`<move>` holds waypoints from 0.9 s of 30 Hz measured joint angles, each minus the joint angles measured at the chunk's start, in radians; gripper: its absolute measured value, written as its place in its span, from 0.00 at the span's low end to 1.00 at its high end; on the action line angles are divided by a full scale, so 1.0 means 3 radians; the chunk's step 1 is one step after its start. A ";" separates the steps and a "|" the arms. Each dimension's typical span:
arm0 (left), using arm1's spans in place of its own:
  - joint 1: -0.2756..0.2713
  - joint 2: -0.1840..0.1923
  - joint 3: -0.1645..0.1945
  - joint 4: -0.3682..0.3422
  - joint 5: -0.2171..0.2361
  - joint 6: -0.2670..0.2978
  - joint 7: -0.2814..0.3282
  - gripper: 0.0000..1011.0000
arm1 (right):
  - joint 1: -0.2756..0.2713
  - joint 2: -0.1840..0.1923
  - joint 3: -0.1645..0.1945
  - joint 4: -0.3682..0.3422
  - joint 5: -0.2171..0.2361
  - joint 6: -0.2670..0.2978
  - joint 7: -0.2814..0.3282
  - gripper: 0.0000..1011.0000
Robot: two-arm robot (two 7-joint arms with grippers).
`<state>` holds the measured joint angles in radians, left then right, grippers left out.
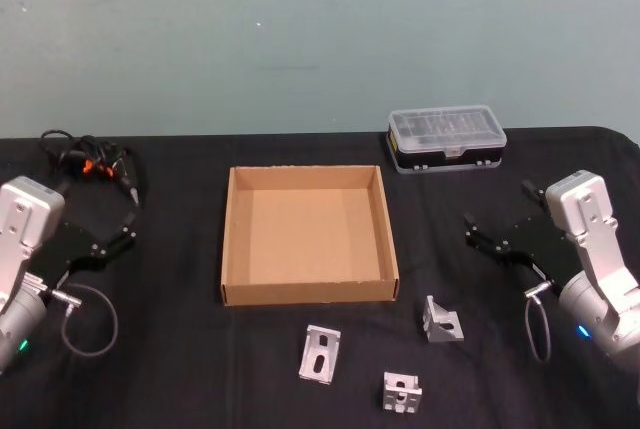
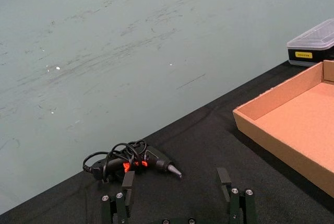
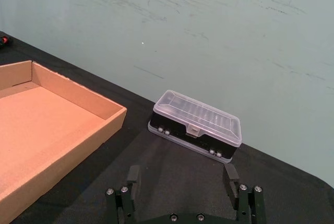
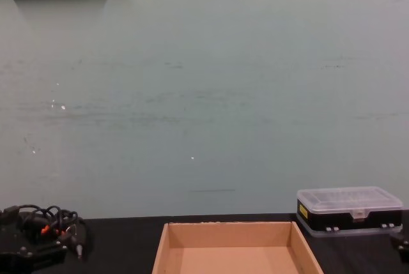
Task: Use one hand to pick up the angle iron from the table and place it into the box.
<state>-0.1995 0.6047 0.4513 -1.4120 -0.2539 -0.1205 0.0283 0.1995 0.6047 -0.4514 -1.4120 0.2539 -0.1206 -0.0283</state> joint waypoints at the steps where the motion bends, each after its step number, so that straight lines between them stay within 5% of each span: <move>1: 0.0000 0.0000 0.0000 0.0000 0.0000 0.0000 0.0000 0.99 | 0.0000 0.0000 0.0000 0.0000 0.0000 0.0000 0.0000 0.99; 27: 0.0000 0.0000 0.0000 0.0000 0.0000 0.0000 0.0000 0.99 | 0.0000 0.0000 0.0000 0.0000 0.0000 0.0000 0.0000 0.99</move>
<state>-0.1996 0.6047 0.4514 -1.4120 -0.2539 -0.1205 0.0283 0.1995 0.6047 -0.4514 -1.4120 0.2539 -0.1206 -0.0283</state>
